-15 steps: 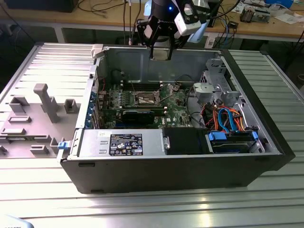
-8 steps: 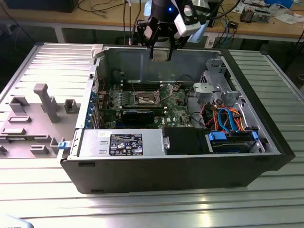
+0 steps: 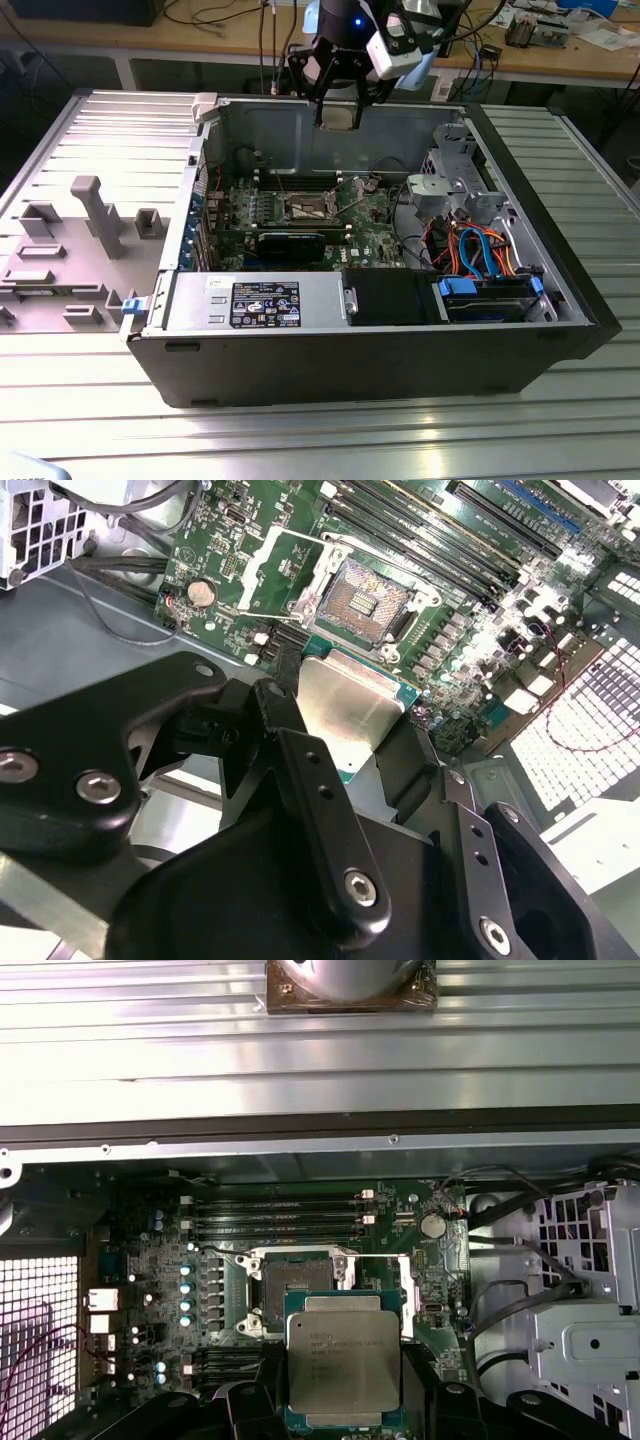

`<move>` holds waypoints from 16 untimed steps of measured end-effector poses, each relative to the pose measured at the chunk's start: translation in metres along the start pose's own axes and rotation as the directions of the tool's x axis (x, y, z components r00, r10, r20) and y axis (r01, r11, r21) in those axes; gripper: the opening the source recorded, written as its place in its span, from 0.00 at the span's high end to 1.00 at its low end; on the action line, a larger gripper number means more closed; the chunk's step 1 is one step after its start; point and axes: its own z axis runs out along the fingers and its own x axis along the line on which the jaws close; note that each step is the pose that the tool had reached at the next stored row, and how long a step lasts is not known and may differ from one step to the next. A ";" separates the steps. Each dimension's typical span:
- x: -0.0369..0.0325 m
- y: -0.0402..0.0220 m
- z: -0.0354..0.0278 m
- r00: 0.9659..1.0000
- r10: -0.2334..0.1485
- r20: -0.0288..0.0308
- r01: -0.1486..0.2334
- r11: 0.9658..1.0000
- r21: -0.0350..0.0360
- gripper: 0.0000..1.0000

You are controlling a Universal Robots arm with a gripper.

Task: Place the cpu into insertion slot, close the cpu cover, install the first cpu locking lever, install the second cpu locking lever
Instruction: 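Place the cpu into insertion slot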

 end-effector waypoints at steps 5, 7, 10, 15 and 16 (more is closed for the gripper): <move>0.0000 -0.0001 0.0011 1.000 0.000 0.000 0.000 1.000 0.000 0.45; 0.0000 -0.0002 0.0018 1.000 0.000 0.000 0.000 1.000 0.000 0.45; 0.0000 -0.0002 0.0024 1.000 0.000 0.000 0.000 1.000 0.000 0.45; -0.0001 -0.0003 0.0033 1.000 0.000 0.000 0.000 1.000 0.000 0.45; -0.0001 -0.0003 0.0035 1.000 0.000 0.000 0.000 1.000 0.000 0.45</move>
